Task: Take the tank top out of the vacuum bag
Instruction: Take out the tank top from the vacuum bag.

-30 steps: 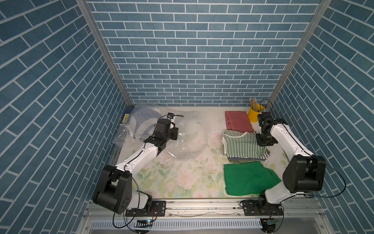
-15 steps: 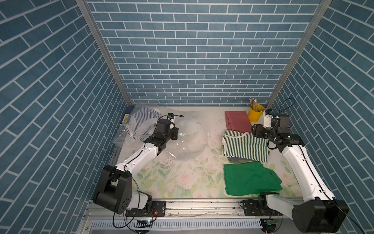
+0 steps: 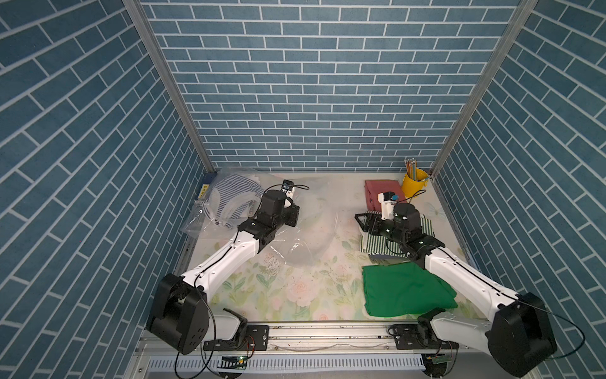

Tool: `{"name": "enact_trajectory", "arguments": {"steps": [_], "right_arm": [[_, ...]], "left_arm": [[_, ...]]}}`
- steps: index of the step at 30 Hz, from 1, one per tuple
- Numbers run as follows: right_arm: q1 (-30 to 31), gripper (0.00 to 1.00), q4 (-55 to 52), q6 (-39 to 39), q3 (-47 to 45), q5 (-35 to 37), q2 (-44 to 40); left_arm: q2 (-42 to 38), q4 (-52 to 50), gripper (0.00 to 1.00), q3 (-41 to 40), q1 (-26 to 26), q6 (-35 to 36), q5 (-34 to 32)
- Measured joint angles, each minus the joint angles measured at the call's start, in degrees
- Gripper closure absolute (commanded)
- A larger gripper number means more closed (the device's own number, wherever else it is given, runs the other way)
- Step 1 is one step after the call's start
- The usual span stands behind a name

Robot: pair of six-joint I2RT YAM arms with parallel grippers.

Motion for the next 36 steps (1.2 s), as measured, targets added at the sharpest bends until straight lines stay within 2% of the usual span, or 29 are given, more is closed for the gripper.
{"name": "enact_trajectory", "arguments": {"steps": [8, 14, 22, 36], "right_arm": [[12.13, 0.33, 20.2, 9.49, 0.68, 2.51, 17.81], [17.03, 0.33, 27.58, 15.3, 3.82, 5.6, 27.28], [18.62, 0.33, 31.41, 17.92, 12.22, 6.67, 35.01], [19.21, 0.34, 34.01, 19.85, 28.76, -1.84, 53.94]], "left_arm": [[0.0, -1.84, 1.0, 3.37, -5.49, -2.62, -1.6], [0.35, -3.04, 1.0, 9.07, -7.76, -5.42, -0.5], [2.75, -3.41, 1.0, 15.3, -12.5, -6.78, 0.96], [3.67, -4.74, 1.0, 17.66, -14.8, -9.9, 5.11]]}}
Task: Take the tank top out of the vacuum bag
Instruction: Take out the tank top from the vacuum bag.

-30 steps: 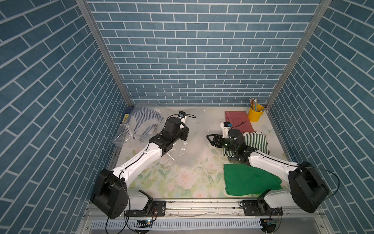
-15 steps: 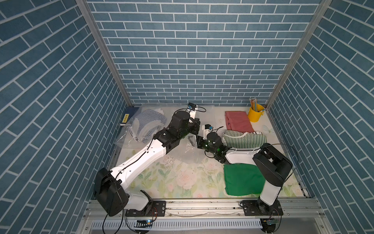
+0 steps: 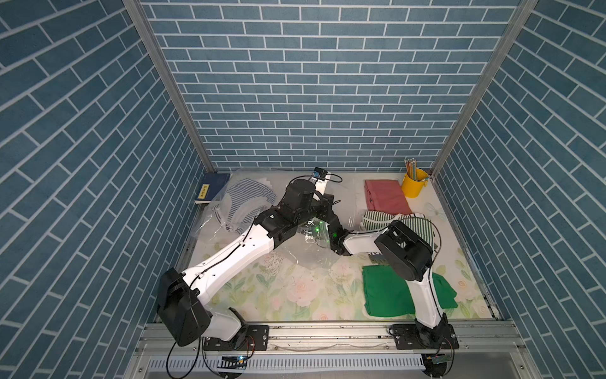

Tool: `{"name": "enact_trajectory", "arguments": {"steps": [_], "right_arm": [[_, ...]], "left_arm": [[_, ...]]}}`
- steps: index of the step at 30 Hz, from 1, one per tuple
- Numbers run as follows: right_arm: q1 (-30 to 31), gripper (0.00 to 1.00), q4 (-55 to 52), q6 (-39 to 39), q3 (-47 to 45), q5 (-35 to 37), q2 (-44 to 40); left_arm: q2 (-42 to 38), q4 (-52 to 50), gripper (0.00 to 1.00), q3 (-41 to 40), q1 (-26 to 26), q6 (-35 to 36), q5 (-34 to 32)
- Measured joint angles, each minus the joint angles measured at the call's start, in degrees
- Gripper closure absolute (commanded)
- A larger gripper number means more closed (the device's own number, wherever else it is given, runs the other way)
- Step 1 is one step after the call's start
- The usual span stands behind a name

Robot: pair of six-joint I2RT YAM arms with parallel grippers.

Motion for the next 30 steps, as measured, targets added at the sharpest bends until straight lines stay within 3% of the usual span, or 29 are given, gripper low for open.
{"name": "enact_trajectory", "arguments": {"steps": [9, 17, 30], "right_arm": [[0.04, 0.36, 1.66, 0.48, 9.16, -7.52, 9.62], [0.83, 0.41, 0.15, -2.91, 17.75, -12.81, 12.83], [1.27, 0.41, -9.94, -5.09, 36.61, -11.82, 24.81]], "left_arm": [[0.0, 0.72, 1.0, 0.66, -0.68, -2.16, 3.26], [0.0, 0.85, 1.0, 0.66, -0.9, -3.17, 4.85], [0.0, 3.26, 1.0, 0.68, -1.53, -6.05, 10.49]]}}
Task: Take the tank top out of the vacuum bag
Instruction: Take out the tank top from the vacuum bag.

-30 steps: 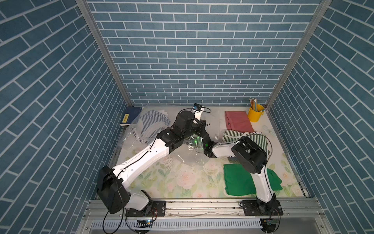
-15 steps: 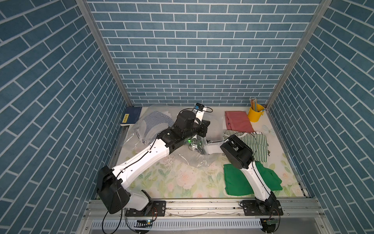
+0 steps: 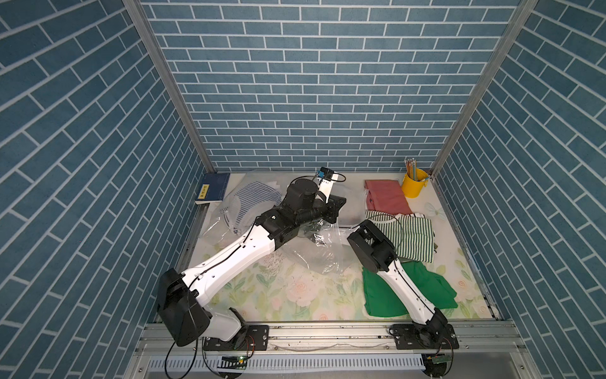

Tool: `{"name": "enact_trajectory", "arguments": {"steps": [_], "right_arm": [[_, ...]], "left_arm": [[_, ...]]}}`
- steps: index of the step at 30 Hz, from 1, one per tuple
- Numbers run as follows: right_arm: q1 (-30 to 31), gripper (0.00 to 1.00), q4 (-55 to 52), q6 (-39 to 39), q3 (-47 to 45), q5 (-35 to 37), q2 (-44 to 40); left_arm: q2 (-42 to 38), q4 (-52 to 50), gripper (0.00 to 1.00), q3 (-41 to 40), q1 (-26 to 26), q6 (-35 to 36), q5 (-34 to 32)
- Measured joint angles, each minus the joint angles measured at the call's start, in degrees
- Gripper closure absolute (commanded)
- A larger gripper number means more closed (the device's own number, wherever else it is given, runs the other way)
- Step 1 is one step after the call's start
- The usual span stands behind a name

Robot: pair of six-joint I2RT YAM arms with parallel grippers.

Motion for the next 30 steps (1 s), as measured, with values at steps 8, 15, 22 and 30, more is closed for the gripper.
{"name": "enact_trajectory", "arguments": {"steps": [8, 15, 22, 30], "right_arm": [[0.0, 0.37, -5.49, 1.11, 10.78, 3.19, 5.49], [0.0, 0.67, -10.25, 2.75, 21.97, 5.14, 11.5], [-0.2, 1.0, -10.75, 3.41, 23.06, 4.52, 12.37], [-0.17, 1.0, -7.19, 0.94, 4.26, 4.59, 1.75]], "left_arm": [[-0.13, 0.96, 1.0, 0.17, -0.07, -0.61, 1.66], [-0.17, 1.01, 1.0, 0.11, -0.07, -0.79, 1.97], [-0.81, 1.92, 1.0, -1.79, -0.11, -0.22, 0.98], [-1.81, 3.17, 1.0, -5.35, -0.17, 1.44, -1.92]]}}
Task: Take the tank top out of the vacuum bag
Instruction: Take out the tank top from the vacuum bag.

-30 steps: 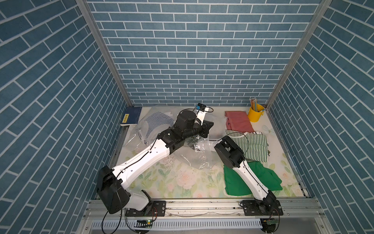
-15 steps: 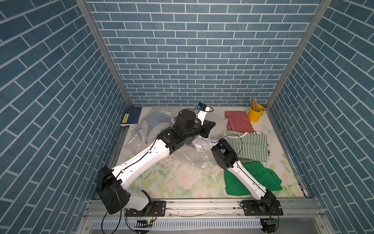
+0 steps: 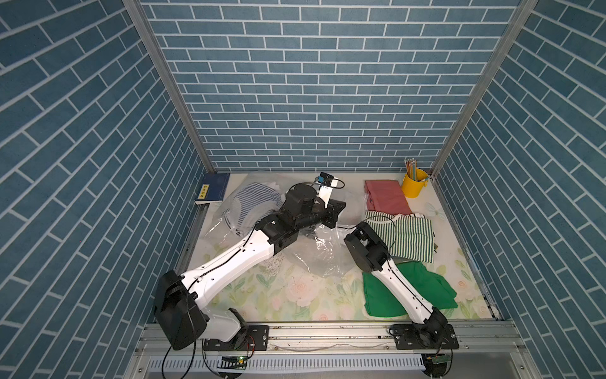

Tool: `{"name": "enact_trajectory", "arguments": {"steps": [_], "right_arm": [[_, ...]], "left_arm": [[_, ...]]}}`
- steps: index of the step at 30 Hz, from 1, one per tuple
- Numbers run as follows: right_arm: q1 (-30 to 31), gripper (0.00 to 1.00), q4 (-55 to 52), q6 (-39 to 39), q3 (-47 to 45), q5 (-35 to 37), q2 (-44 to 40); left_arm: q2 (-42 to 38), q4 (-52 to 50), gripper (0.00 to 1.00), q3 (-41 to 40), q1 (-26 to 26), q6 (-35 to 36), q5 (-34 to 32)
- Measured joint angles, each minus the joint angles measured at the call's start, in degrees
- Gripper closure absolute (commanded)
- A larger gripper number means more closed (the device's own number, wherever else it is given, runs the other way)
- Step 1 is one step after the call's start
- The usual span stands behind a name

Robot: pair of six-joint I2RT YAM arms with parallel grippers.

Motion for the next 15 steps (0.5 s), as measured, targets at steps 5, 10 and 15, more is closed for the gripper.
{"name": "enact_trajectory", "arguments": {"steps": [5, 10, 15], "right_arm": [[0.02, 1.0, 4.31, -1.14, -15.13, 0.04, -8.63], [0.02, 1.0, 7.74, -1.44, -26.27, 0.46, -15.76], [0.02, 1.0, 10.32, -1.44, -36.44, 2.99, -22.47]], "left_arm": [[-0.79, 0.48, 1.0, -1.68, 0.33, 0.46, -1.64], [-0.83, 1.57, 1.0, -1.92, 0.57, 0.66, -2.27], [-0.92, 2.1, 1.0, -2.03, 0.98, 0.83, -2.62]]}}
